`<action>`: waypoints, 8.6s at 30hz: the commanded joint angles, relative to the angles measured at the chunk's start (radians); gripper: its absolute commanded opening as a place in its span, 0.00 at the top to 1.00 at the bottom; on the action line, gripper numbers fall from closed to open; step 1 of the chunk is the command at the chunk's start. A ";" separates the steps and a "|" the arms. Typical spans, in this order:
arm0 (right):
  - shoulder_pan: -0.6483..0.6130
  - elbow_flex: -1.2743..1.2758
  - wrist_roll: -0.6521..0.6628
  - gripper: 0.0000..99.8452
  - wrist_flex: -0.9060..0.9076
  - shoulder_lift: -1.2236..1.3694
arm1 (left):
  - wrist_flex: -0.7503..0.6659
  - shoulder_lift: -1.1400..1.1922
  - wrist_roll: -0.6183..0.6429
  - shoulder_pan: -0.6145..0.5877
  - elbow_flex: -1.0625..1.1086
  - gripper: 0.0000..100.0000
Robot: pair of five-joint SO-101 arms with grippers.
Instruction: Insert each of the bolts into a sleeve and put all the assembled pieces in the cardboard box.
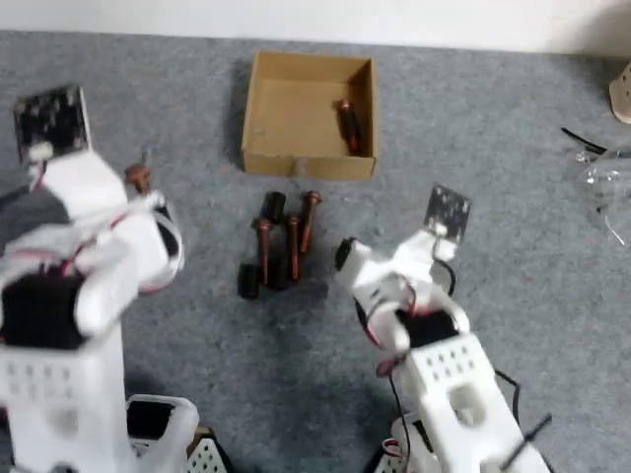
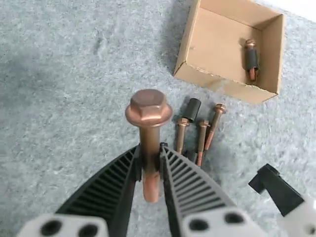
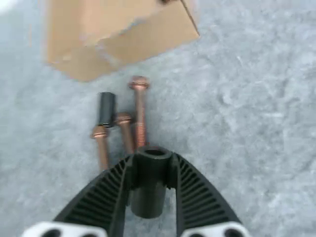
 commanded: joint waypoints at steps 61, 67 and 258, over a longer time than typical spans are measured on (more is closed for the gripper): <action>-0.490 0.409 0.341 1.00 -0.028 -0.877 | -0.694 -0.963 -0.008 0.464 1.076 1.00; -0.492 0.400 0.341 1.00 0.035 -0.877 | -0.654 -0.961 -0.008 0.458 1.078 1.00; -0.337 0.582 0.528 1.00 -0.257 -0.875 | -0.852 -0.957 -0.327 -0.053 1.388 0.99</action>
